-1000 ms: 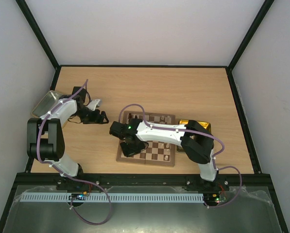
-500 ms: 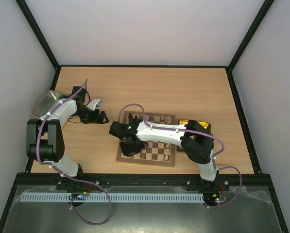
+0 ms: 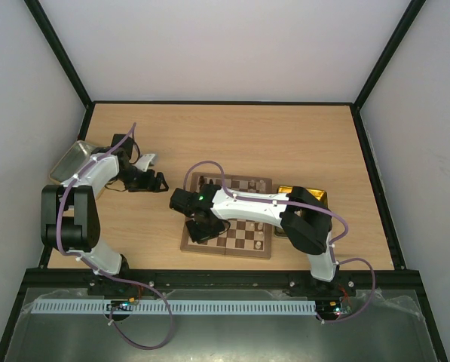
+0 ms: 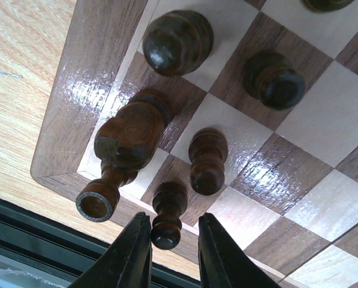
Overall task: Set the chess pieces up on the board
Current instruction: Place the chess piece on the chessboard, then pick up the chess piece from the storage box, then place the chess piece on the chessboard.
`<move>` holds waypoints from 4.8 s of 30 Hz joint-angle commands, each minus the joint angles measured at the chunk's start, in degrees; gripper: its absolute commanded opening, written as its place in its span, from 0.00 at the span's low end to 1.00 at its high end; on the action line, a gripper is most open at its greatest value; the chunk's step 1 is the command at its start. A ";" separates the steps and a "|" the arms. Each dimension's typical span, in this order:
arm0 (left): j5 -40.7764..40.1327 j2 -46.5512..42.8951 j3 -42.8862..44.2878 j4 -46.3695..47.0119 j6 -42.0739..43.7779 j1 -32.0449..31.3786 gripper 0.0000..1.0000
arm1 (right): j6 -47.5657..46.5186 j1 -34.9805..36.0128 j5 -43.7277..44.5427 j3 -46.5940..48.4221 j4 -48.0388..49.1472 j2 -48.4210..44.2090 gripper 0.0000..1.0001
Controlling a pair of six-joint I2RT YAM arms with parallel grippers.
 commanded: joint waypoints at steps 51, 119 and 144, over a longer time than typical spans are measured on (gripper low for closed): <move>-0.77 -0.71 -0.73 -0.44 -0.40 -0.03 0.85 | 2.90 -55.03 6.81 -38.56 6.80 -34.51 0.21; 0.02 0.61 -0.54 -0.70 -0.05 -0.10 0.85 | 11.29 -17.07 2.92 -21.88 -4.34 -28.44 0.03; -0.24 1.05 -0.51 -0.61 -0.22 -0.10 0.85 | 10.81 -17.07 0.24 -28.24 2.18 -26.82 0.04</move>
